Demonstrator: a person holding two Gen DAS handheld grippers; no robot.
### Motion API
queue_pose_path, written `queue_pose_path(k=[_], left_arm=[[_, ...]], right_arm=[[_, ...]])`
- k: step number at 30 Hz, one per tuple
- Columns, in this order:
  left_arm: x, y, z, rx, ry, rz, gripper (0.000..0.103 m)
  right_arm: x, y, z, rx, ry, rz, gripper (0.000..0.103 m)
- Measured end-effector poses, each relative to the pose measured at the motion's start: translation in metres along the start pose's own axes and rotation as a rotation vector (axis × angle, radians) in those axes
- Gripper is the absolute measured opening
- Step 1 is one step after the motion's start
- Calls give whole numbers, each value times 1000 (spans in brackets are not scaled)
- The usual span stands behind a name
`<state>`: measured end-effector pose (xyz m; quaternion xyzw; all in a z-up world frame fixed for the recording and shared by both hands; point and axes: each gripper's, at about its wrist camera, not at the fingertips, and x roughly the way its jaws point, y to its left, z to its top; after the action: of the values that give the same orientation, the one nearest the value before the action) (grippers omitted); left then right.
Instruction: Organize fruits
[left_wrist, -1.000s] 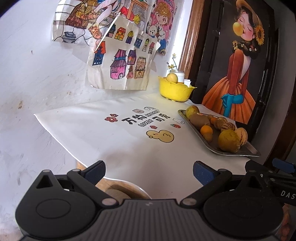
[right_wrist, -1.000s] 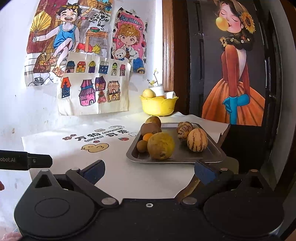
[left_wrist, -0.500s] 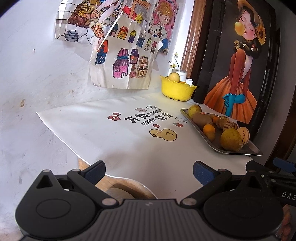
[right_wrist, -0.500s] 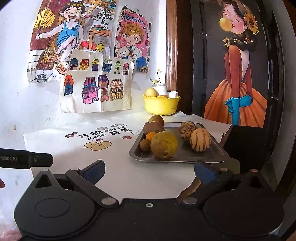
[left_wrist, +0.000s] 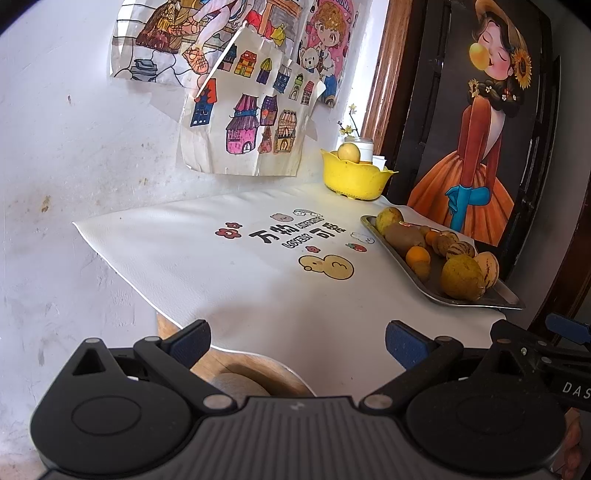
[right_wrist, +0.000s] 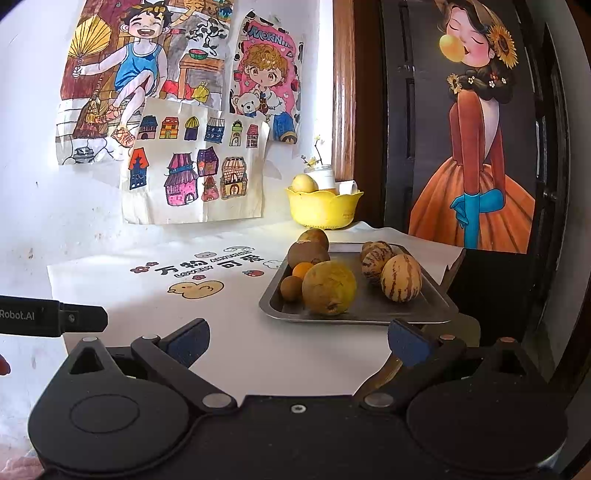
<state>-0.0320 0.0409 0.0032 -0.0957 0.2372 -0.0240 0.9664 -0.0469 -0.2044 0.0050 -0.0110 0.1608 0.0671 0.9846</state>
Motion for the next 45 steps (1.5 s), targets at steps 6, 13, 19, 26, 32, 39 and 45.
queue_pose_path(k=[6,13,19,26,32,39,45], left_arm=[[0,0,0,2,-2,1,103],[0,-2,-1,5,0,4,103],[-1,-4,0,7,1,8,103],[-1,-4,1,9,3,10,103],[-1,-4,0,9,7,15,103],[2,-7,-1,35,41,36,103],[1,-6,-1,21,51,13,103]], right_arm=[[0,0,0,2,1,-1,102],[1,-2,0,9,2,7,102],[1,-3,-1,11,3,9,102],[1,-3,0,13,5,8,102],[2,-2,-1,14,7,6,102],[2,0,-3,18,11,4,102],[4,4,-6,21,23,6,102]])
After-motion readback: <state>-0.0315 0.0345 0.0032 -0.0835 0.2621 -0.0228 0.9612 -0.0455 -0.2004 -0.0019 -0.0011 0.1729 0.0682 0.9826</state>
